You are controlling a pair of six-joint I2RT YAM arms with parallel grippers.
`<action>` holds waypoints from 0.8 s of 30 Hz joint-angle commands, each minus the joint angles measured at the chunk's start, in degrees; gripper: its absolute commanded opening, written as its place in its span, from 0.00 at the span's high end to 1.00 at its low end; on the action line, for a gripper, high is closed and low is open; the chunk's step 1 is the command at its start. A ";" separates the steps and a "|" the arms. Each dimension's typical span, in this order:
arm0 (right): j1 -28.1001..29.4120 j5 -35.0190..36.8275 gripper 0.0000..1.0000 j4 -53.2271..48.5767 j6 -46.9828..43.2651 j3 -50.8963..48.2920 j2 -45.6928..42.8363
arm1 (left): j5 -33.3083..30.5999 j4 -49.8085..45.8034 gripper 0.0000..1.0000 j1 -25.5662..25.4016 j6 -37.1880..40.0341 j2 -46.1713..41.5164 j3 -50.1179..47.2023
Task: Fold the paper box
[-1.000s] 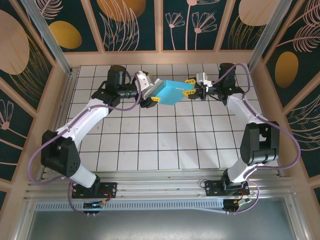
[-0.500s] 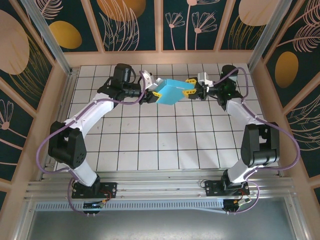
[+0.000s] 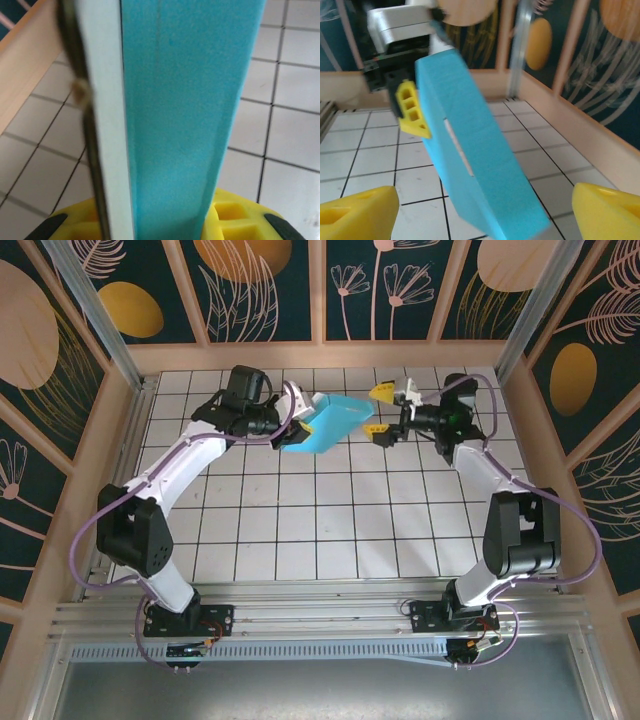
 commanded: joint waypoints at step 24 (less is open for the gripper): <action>7.89 30.67 0.01 -27.46 10.73 -5.39 -21.41 | -30.60 -36.69 0.67 -10.89 14.11 29.01 30.57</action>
